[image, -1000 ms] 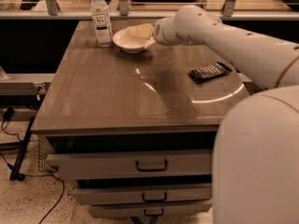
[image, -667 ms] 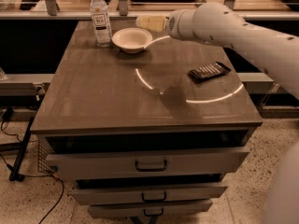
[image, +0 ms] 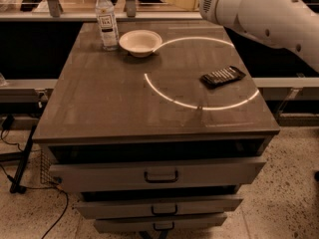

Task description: Move paper bowl near blue plastic bottle

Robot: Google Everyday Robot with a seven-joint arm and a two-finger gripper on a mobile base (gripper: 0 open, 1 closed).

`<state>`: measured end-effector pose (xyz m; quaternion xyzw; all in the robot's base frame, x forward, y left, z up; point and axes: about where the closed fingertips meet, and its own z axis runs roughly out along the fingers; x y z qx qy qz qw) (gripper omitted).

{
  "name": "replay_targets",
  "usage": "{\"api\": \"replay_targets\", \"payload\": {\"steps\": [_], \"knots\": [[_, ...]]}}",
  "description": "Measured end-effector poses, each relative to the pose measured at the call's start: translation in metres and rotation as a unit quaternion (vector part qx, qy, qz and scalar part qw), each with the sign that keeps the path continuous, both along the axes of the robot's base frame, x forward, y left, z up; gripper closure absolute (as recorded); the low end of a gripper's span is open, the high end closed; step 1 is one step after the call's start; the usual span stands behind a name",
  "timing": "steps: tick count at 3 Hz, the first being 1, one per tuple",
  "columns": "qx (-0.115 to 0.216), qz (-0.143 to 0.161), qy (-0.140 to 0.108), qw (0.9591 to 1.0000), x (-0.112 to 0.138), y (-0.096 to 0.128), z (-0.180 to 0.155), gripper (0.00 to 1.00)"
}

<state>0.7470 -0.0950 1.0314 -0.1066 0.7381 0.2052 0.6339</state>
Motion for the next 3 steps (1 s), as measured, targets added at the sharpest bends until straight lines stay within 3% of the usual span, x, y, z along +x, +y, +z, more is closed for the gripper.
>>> {"api": "replay_targets", "payload": {"steps": [1, 2, 3], "knots": [[0.026, -0.02, -0.017, 0.9993, 0.015, -0.019, 0.015, 0.0], [0.044, -0.086, -0.074, 0.9925, 0.031, -0.091, 0.061, 0.0], [0.045, -0.093, -0.083, 0.9912, 0.031, -0.098, 0.069, 0.0]]}}
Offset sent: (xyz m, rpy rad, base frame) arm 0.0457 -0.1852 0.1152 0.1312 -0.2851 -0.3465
